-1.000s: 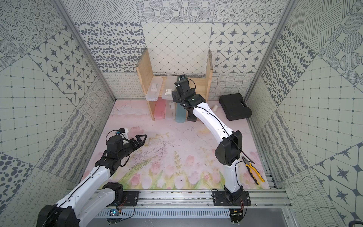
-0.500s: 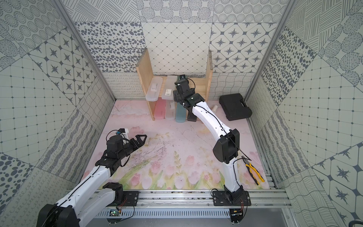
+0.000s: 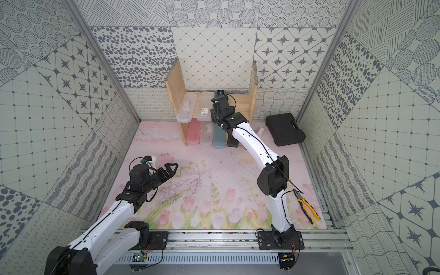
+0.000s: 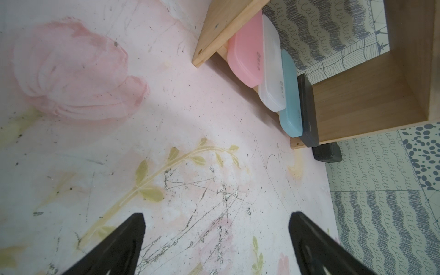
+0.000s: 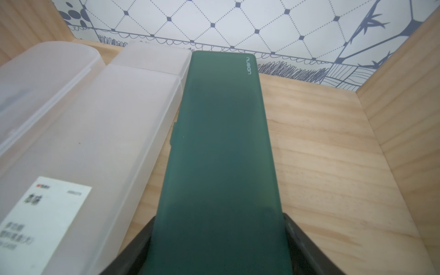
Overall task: Remove the pencil cases from the shelf
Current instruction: Pick up the pencil case from the shelf, then place the pencil case at the center of the board.
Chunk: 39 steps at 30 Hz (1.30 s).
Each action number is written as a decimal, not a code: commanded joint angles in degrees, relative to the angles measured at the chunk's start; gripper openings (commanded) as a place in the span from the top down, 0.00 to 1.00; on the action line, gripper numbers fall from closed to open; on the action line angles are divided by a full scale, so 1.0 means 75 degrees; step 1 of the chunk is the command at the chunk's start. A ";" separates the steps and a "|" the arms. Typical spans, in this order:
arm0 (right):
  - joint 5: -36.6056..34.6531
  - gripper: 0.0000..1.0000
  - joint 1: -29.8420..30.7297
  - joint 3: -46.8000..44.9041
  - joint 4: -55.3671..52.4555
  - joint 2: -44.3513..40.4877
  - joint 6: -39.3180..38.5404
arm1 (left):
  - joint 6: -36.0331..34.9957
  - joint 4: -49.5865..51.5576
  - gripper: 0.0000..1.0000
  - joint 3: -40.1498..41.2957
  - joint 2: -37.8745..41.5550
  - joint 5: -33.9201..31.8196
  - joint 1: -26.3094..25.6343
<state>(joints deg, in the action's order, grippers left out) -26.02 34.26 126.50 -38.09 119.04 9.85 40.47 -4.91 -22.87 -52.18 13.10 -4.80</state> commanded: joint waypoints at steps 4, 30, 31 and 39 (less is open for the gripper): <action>0.0063 0.37 -0.0028 -0.0522 -0.0019 -0.0709 0.0185 | -0.0002 -0.0248 0.00 -0.0098 0.0004 0.0053 0.0001; 0.1711 0.39 0.0102 -0.7116 0.0390 -0.7198 0.1393 | -0.0012 -0.0213 0.00 -0.0069 0.0126 -0.0008 0.0009; 0.1771 0.39 0.0107 -0.7313 0.0275 -0.7421 0.1492 | -0.0011 -0.0219 0.00 -0.0067 0.0125 -0.0012 -0.0005; 0.1879 0.39 0.0154 -0.8877 -0.0282 -0.8211 0.2186 | -0.0008 -0.0190 0.00 -0.0068 0.0161 -0.0024 -0.0002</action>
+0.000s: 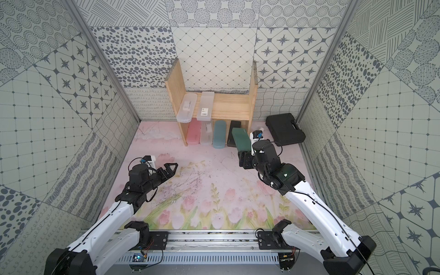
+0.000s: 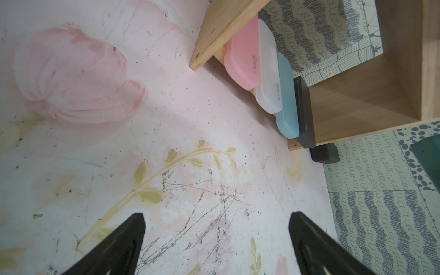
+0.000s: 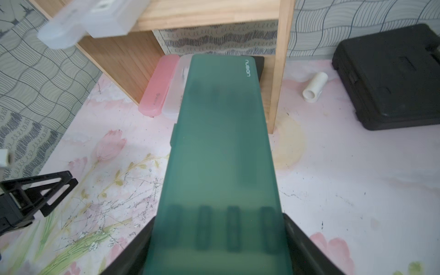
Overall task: Remove the pencil cases from the shelf
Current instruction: Place the pencil case at the center of the board.
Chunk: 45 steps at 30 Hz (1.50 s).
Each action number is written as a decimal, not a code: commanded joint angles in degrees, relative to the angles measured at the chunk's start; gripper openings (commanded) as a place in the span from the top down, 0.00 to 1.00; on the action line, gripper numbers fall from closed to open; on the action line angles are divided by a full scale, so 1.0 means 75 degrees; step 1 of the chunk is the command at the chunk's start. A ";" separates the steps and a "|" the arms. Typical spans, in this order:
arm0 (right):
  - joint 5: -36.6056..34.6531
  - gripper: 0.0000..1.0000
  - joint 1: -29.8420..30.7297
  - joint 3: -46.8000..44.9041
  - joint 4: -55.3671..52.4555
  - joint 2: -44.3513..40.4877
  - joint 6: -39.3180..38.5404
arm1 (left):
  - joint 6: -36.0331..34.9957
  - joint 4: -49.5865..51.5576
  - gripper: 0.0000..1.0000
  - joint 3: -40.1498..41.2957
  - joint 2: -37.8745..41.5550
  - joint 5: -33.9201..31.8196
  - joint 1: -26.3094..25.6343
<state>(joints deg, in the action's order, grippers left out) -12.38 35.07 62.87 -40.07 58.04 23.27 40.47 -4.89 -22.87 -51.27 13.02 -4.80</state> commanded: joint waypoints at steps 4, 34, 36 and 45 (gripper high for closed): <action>-0.0440 0.39 0.0050 -0.1067 -0.0127 0.0097 0.0643 | -0.0026 -0.0181 0.00 -0.0079 0.0039 -0.0007 0.0002; -0.0835 0.27 -0.0351 -0.2714 0.2005 0.2648 0.0238 | -0.0087 -0.0169 0.01 -0.0094 -0.0025 -0.0074 0.0007; -0.0781 0.25 -0.0386 -0.2745 0.1967 0.2666 0.0260 | -0.0085 -0.0157 0.00 -0.0092 -0.0026 -0.0083 0.0007; -0.0482 0.20 -0.0492 -0.2604 0.1464 0.3039 0.0390 | -0.0078 -0.0146 0.01 -0.0088 -0.0029 -0.0096 0.0004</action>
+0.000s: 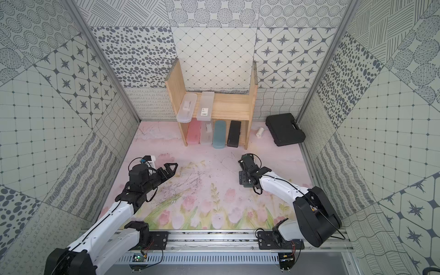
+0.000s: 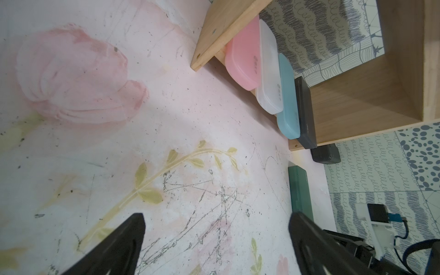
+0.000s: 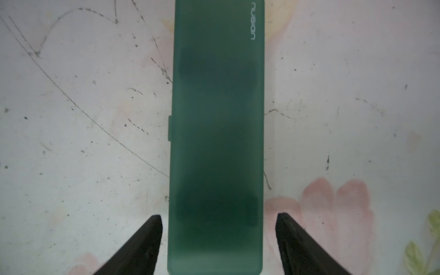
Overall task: Remove the pencil cases from the shelf
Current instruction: Place the pencil case at the center of the board, then pick up the pencil case from the shelf.
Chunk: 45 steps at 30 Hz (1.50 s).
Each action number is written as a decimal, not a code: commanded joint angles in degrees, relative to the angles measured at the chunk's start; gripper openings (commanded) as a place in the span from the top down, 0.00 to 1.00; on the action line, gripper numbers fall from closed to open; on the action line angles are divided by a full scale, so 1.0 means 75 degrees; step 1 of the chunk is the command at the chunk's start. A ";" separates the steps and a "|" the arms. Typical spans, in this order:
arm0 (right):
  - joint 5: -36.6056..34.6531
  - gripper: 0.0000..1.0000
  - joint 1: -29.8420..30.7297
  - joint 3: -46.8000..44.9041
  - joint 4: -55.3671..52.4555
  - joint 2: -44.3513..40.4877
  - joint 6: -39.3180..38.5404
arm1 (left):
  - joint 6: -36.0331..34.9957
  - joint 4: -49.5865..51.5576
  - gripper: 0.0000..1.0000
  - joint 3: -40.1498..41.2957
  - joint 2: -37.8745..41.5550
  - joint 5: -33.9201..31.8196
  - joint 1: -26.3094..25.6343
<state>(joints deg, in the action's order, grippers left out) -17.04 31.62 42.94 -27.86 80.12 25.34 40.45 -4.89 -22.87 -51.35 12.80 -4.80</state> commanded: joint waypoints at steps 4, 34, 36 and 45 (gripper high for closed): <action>0.0127 0.20 -0.0044 0.0045 -0.0159 0.0096 0.0131 | -0.0090 -0.0136 0.01 -0.0079 0.0001 -0.0077 0.0006; -0.1312 0.11 0.0337 0.4472 0.0968 0.2924 0.0631 | -0.0043 -0.0321 0.01 -0.0075 -0.0126 0.0145 0.0006; -0.1455 0.11 0.0337 0.4753 0.1025 0.3258 0.0554 | -0.0031 -0.0321 0.01 -0.0070 -0.0128 0.0156 0.0007; -0.1444 0.12 0.0140 0.5611 0.1054 0.4220 0.0440 | -0.0001 -0.0347 0.01 -0.0080 -0.0143 0.0192 -0.0005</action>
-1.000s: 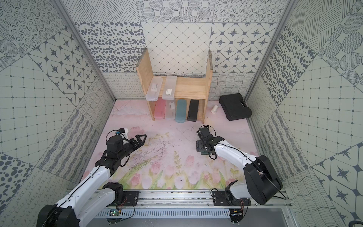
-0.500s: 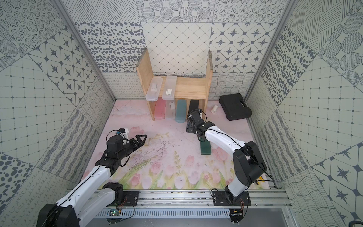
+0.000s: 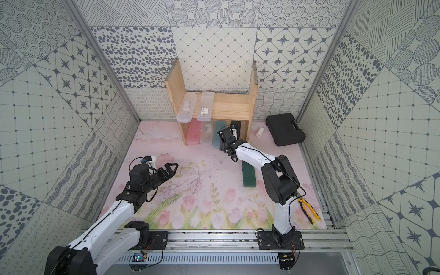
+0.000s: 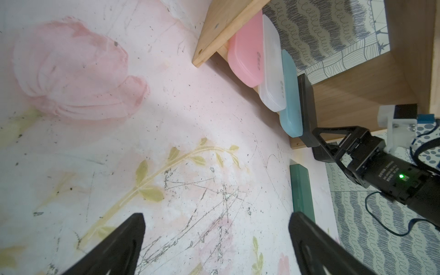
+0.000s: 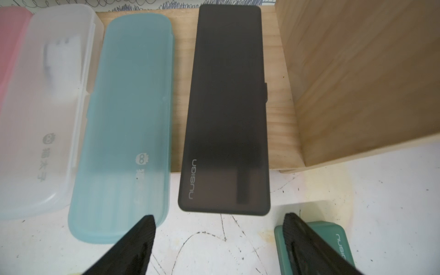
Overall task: Remove the pencil cases from the shelf
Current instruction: Pick up the pencil case from the shelf.
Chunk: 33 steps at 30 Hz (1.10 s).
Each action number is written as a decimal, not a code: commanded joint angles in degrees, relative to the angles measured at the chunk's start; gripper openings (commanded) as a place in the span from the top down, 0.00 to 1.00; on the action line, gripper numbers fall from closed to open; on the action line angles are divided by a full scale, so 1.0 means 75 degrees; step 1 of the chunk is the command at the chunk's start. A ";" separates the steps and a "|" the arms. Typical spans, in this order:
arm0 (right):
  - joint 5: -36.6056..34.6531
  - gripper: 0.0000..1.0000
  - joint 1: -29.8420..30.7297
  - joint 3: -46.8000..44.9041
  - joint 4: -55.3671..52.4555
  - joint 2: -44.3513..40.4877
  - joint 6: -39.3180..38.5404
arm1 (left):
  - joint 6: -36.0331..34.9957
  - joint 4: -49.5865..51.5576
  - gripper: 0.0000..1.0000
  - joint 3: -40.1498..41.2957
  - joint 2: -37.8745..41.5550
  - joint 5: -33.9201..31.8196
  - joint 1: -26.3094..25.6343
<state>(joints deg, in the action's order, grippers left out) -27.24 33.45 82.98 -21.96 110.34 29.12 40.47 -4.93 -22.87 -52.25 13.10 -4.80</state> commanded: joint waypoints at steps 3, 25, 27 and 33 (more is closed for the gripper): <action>-0.0077 0.15 -0.0181 0.0434 0.0278 0.0394 -0.0080 | 0.0006 -0.0343 0.00 -0.0082 -0.0032 0.0170 0.0007; 0.0038 0.22 -0.0423 0.1286 0.0279 0.1397 -0.0484 | -0.0037 -0.0374 0.00 -0.0094 -0.0147 0.0164 0.0003; 0.0018 0.25 -0.0429 0.1299 0.0277 0.1424 -0.0499 | -0.0038 -0.0376 0.00 -0.0098 -0.0147 0.0163 0.0007; 0.0063 0.29 -0.0489 0.1274 0.0278 0.1452 -0.0472 | -0.0034 -0.0374 0.01 -0.0091 -0.0146 0.0153 0.0007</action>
<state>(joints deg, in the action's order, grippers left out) -26.87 30.22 91.18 -21.47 119.83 26.11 40.47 -5.39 -22.87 -53.21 13.30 -4.80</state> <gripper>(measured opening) 0.748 0.995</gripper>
